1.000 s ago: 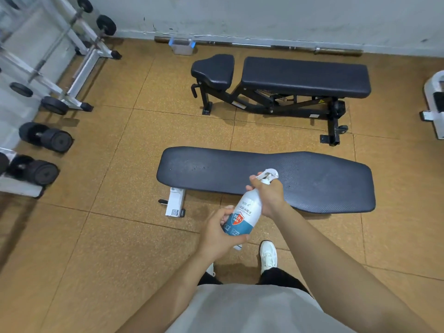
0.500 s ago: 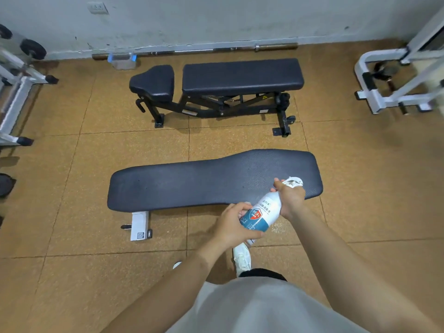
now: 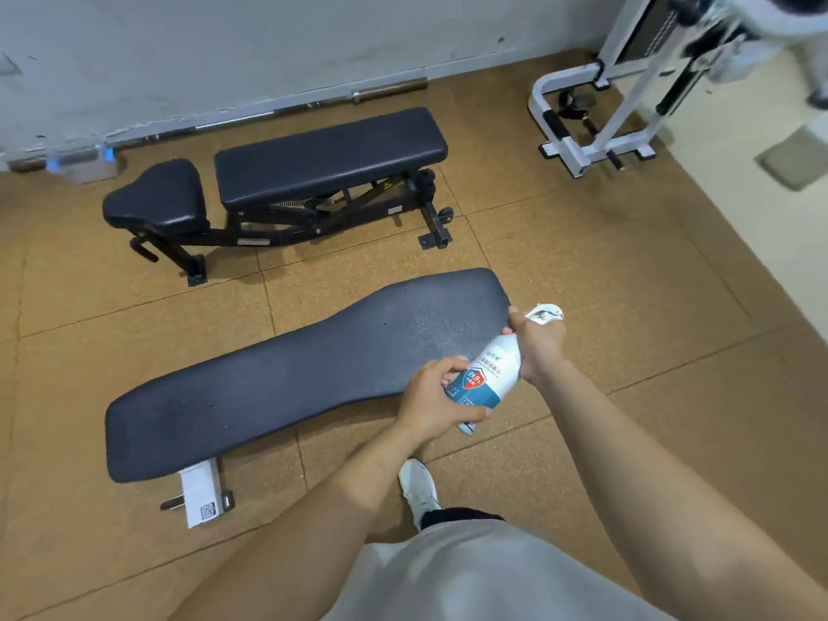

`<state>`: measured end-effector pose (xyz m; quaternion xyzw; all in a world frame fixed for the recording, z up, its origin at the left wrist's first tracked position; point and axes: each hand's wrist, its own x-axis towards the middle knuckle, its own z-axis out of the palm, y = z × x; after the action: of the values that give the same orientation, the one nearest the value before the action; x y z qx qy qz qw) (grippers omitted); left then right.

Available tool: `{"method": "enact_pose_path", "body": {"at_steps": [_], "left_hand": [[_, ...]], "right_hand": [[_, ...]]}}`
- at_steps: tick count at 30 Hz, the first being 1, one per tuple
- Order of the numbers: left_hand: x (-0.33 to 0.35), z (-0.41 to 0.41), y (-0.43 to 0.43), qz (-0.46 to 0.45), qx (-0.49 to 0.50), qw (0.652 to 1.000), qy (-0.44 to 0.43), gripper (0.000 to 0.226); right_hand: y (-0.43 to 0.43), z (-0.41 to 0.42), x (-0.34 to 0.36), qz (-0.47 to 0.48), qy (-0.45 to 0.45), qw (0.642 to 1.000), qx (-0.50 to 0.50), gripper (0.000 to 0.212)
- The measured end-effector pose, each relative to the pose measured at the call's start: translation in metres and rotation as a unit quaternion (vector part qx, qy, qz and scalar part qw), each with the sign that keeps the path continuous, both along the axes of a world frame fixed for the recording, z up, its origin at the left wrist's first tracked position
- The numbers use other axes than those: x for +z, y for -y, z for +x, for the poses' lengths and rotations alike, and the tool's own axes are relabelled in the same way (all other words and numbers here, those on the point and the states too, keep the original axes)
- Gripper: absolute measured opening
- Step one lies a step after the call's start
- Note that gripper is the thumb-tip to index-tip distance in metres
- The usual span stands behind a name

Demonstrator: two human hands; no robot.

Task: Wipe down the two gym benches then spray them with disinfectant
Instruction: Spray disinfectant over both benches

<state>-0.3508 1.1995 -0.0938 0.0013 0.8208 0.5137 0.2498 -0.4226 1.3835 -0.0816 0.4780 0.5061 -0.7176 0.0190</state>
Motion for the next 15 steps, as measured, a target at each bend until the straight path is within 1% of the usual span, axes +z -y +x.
{"method": "enact_pose_path", "body": {"at_steps": [2, 4, 7, 8, 11, 15], "left_hand": [[0.000, -0.003, -0.003, 0.004, 0.012, 1.000, -0.001, 0.075], [-0.001, -0.003, -0.003, 0.009, 0.036, 0.999, 0.009, 0.075], [0.000, 0.002, 0.002, 0.019, 0.074, 0.997, 0.011, 0.076], [0.000, 0.004, 0.004, 0.025, 0.082, 0.996, 0.011, 0.076], [0.001, 0.010, 0.011, 0.029, 0.090, 0.995, 0.008, 0.069], [0.008, 0.018, 0.035, 0.022, 0.094, 0.995, 0.004, 0.071]], "right_hand": [[-0.001, -0.005, 0.003, 0.012, -0.014, 0.999, 0.038, 0.020], [0.006, -0.010, 0.006, 0.021, -0.029, 0.995, 0.097, 0.021], [0.016, -0.010, 0.006, 0.044, -0.037, 0.981, 0.183, 0.028], [0.019, -0.009, 0.007, 0.048, -0.042, 0.980, 0.186, 0.027], [0.029, -0.007, 0.009, 0.060, -0.050, 0.987, 0.142, 0.023], [0.055, 0.001, 0.010, 0.025, -0.056, 0.990, 0.125, 0.025]]}}
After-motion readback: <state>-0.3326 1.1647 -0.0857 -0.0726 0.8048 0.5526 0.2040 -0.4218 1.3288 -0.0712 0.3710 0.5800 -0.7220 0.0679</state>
